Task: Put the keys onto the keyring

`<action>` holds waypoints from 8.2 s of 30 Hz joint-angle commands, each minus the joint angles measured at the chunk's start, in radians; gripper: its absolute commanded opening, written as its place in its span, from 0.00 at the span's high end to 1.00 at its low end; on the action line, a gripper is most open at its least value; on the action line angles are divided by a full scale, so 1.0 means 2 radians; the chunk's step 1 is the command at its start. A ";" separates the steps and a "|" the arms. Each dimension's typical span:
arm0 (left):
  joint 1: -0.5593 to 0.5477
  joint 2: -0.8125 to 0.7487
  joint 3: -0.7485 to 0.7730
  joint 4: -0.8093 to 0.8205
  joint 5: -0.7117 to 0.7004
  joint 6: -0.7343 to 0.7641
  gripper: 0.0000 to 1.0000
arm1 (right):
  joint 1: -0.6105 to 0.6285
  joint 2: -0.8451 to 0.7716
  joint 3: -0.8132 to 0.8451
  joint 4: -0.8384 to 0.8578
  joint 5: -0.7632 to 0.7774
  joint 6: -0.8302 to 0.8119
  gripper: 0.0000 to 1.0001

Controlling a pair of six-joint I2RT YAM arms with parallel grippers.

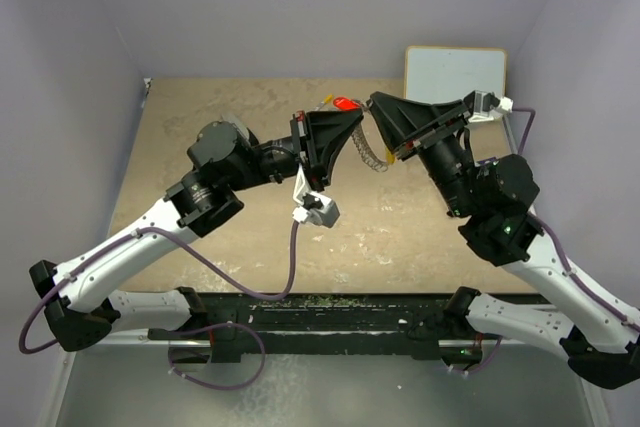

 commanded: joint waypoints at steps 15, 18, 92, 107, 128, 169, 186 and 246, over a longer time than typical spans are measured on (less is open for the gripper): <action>0.001 0.005 0.083 -0.111 0.039 -0.020 0.97 | -0.002 0.009 0.117 -0.140 0.000 -0.126 0.69; 0.001 0.006 0.091 -0.124 0.027 -0.020 0.97 | -0.002 -0.013 0.122 -0.163 0.008 -0.153 0.73; 0.005 0.035 0.176 -0.281 0.062 -0.007 0.97 | -0.002 -0.024 0.113 -0.262 -0.016 -0.154 1.00; 0.004 0.008 0.102 -0.181 0.051 0.025 0.97 | -0.002 -0.093 -0.009 -0.104 0.041 -0.042 1.00; 0.005 -0.008 0.092 -0.191 0.070 0.065 0.97 | -0.002 -0.064 0.078 -0.194 -0.031 -0.126 0.61; 0.005 -0.019 0.094 -0.277 0.094 0.184 0.97 | -0.002 -0.038 0.025 -0.184 -0.092 -0.087 0.46; 0.016 -0.023 0.063 -0.260 0.087 0.198 0.97 | -0.002 -0.048 0.026 -0.200 -0.097 -0.069 0.46; 0.019 -0.033 0.047 -0.257 0.103 0.212 0.97 | -0.002 -0.058 -0.014 -0.128 -0.050 -0.041 1.00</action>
